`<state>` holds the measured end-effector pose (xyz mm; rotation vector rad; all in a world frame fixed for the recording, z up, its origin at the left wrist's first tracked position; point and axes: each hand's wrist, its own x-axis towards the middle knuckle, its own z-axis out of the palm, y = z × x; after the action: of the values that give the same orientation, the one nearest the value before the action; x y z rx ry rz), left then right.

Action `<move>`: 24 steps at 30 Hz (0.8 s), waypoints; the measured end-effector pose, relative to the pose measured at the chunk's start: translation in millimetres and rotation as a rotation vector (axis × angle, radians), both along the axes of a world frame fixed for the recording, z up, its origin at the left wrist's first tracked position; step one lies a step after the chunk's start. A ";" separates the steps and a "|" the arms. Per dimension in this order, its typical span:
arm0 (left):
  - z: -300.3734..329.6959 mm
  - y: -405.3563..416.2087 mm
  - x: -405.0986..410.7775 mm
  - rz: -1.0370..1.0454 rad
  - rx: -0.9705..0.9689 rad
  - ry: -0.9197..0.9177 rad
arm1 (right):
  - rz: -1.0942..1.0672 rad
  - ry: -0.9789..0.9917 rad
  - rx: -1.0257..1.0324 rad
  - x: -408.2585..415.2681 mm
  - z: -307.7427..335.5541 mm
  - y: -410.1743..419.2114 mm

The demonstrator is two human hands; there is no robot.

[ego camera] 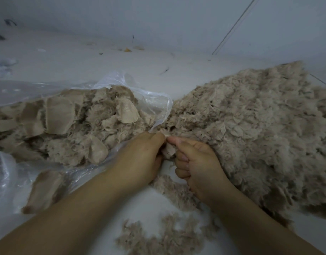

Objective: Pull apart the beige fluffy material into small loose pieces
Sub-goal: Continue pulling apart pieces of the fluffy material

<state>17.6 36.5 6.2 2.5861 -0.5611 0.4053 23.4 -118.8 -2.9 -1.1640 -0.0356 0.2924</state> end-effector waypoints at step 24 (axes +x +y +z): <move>-0.2 1.5 -4.3 -0.129 -0.166 -0.016 | 0.068 -0.093 -0.046 -2.9 3.7 -2.3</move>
<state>13.4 38.0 6.0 2.3757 -0.6661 0.4117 20.4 -121.2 0.8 -1.2230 -0.1508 0.3005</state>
